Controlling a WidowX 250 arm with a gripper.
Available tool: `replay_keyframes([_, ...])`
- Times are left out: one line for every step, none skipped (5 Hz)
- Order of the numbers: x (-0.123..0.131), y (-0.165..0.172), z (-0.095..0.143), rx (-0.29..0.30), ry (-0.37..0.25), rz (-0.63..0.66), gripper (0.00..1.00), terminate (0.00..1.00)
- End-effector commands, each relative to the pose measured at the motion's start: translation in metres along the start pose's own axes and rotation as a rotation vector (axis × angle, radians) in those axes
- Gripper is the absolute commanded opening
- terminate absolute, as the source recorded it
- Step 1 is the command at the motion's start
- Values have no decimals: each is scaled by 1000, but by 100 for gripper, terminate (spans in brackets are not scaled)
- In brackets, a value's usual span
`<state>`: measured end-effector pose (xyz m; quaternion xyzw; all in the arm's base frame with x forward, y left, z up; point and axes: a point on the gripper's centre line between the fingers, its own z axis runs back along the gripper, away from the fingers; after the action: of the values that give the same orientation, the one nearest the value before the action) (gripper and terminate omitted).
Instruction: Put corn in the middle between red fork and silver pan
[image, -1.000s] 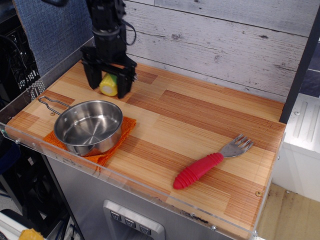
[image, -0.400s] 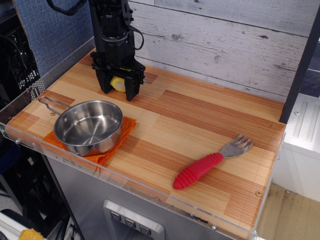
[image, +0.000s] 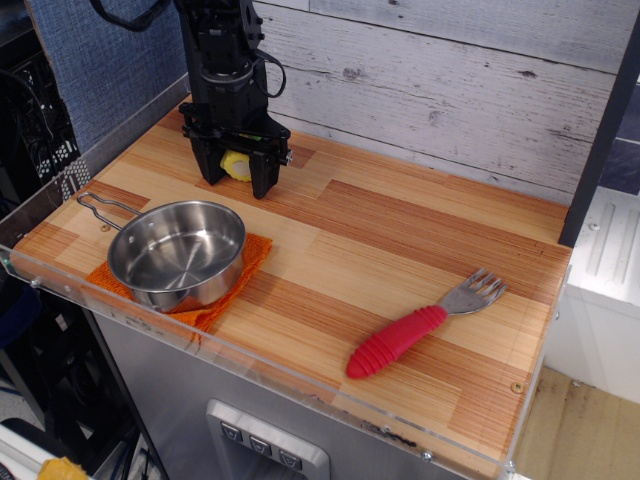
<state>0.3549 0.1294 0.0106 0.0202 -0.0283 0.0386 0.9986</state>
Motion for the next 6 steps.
replay_keyframes([-19,-69,116,-56,-216,-164,0,0])
replay_keyframes([-45,-116,126,-50,-239,-332,0,0])
replay_keyframes([-82,-134,93,-52,-154,-478,0,0])
replay_keyframes([-120,-120,71,-57,-117,-468,0,0])
replay_keyframes([-143,-101,63,-51,-95,-416,0,0])
replay_keyframes([-153,-94,60,-54,-84,-382,0,0])
